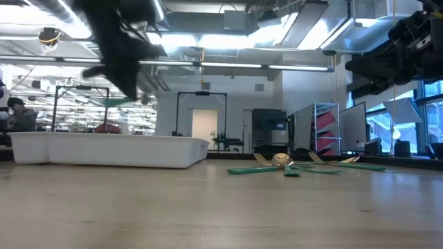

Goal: Sort silverware
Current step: Put the green fork into the white cutlery tray

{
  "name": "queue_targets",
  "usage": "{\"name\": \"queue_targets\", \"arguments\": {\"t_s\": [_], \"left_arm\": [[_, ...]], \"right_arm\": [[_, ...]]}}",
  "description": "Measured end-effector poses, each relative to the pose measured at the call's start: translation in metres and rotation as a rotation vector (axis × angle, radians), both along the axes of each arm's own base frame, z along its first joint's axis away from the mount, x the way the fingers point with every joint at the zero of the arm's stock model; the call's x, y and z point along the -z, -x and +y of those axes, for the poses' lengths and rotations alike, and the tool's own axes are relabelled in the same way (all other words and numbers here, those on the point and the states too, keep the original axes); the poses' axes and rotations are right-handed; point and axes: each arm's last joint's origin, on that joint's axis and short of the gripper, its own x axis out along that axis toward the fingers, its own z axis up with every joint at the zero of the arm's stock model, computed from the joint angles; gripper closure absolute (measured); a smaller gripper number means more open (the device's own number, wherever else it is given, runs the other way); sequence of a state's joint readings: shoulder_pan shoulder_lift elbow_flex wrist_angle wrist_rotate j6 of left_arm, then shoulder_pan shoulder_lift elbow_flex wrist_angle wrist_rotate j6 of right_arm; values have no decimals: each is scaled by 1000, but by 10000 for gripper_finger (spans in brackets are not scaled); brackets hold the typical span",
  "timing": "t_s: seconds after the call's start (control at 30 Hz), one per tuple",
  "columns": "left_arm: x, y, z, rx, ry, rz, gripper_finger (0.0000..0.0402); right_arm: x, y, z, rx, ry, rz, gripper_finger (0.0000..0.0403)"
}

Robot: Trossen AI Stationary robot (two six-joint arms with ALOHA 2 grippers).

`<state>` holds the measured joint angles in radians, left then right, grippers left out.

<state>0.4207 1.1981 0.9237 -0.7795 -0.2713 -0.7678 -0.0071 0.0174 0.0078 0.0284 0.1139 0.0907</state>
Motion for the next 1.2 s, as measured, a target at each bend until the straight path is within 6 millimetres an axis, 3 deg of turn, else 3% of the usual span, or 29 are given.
{"name": "queue_targets", "arguments": {"t_s": [0.2,0.5,0.73,0.93,1.2], "left_arm": [[12,-7,54,-2,-2,-104,401],[67,-14,95,-70,122,1,401],[92,-18,114,-67,201,-45,401],[99,-14,119,-52,218,-20,390],[97,-11,121,-33,231,-36,299]], "right_arm": [[0,0,0,0,-11,-1,393],[0,0,0,-1,-21,-2,393],[0,0,0,-1,-35,-4,393],[0,0,0,-1,-36,-4,393],[0,0,0,-2,-40,-4,393]]}}
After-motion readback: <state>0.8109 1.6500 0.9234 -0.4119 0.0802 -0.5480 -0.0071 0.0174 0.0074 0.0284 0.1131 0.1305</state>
